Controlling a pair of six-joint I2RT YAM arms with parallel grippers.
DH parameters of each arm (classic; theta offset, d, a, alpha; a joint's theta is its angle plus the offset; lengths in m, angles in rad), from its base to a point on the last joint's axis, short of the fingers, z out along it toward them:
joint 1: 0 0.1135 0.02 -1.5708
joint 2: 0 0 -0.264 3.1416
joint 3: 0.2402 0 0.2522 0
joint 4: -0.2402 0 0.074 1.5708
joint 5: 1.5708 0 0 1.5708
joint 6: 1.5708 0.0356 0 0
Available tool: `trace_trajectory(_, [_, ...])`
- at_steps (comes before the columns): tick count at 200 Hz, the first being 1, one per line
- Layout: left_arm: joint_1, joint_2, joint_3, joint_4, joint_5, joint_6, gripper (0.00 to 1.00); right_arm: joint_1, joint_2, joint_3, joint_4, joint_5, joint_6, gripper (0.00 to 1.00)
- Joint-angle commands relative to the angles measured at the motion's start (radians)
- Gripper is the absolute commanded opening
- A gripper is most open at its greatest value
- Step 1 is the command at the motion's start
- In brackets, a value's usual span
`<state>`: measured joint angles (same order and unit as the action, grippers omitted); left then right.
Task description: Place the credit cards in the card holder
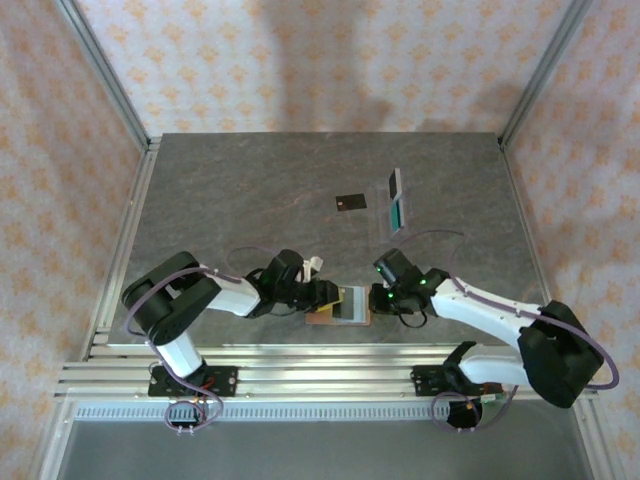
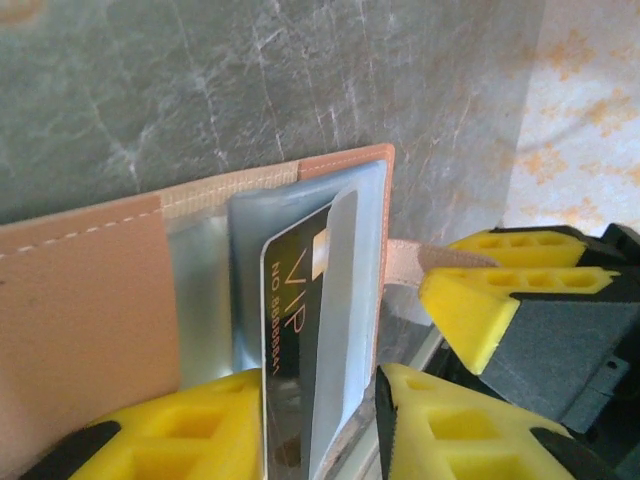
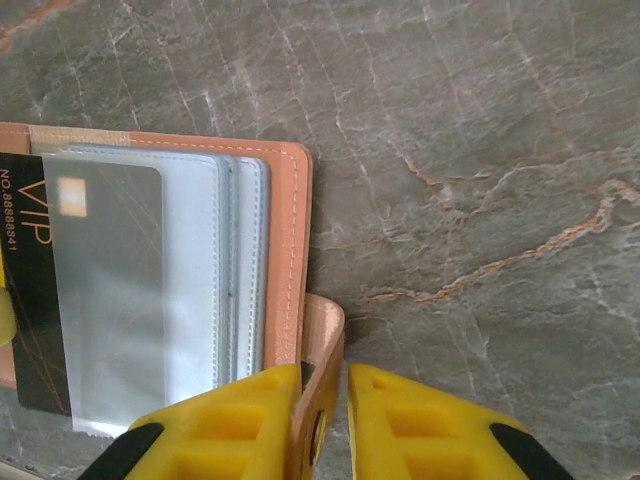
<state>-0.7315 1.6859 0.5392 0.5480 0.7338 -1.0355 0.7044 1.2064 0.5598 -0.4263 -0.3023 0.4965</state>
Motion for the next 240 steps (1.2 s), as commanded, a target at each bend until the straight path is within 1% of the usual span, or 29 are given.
trace_trajectory(1, [-0.005,-0.026,0.041,-0.218,-0.050,0.094,0.47,0.007,-0.017,0.011,-0.026,0.037,0.003,0.20])
trace_trajectory(16, [-0.005,-0.025,0.055,-0.267,-0.060,0.109,0.55,0.007,-0.016,0.009,-0.032,0.044,0.001,0.20])
trace_trajectory(32, [-0.006,-0.028,0.060,-0.294,-0.068,0.116,0.59,0.007,-0.017,0.008,-0.038,0.049,0.000,0.20])
trace_trajectory(40, [-0.005,-0.037,0.062,-0.308,-0.073,0.121,0.59,0.007,-0.016,0.006,-0.040,0.051,-0.001,0.19])
trace_trajectory(46, [-0.006,-0.043,0.066,-0.325,-0.079,0.127,0.59,0.006,-0.044,0.005,-0.041,0.052,-0.001,0.19])
trace_trajectory(66, [-0.006,-0.067,0.093,-0.403,-0.104,0.154,0.59,0.006,-0.048,0.000,-0.040,0.054,-0.001,0.19])
trace_trajectory(93, [-0.012,-0.087,0.118,-0.454,-0.114,0.170,0.59,0.006,-0.048,-0.003,-0.035,0.051,0.001,0.18])
trace_trajectory(114, [-0.029,-0.089,0.134,-0.464,-0.125,0.166,0.59,0.007,-0.048,-0.003,-0.026,0.045,0.003,0.15])
trace_trajectory(189, [-0.113,-0.048,0.235,-0.496,-0.183,0.143,0.58,0.007,-0.041,-0.018,0.007,0.023,0.011,0.14])
trace_trajectory(240, [-0.126,-0.020,0.285,-0.532,-0.210,0.151,0.58,0.007,-0.050,-0.034,0.021,0.020,0.016,0.13])
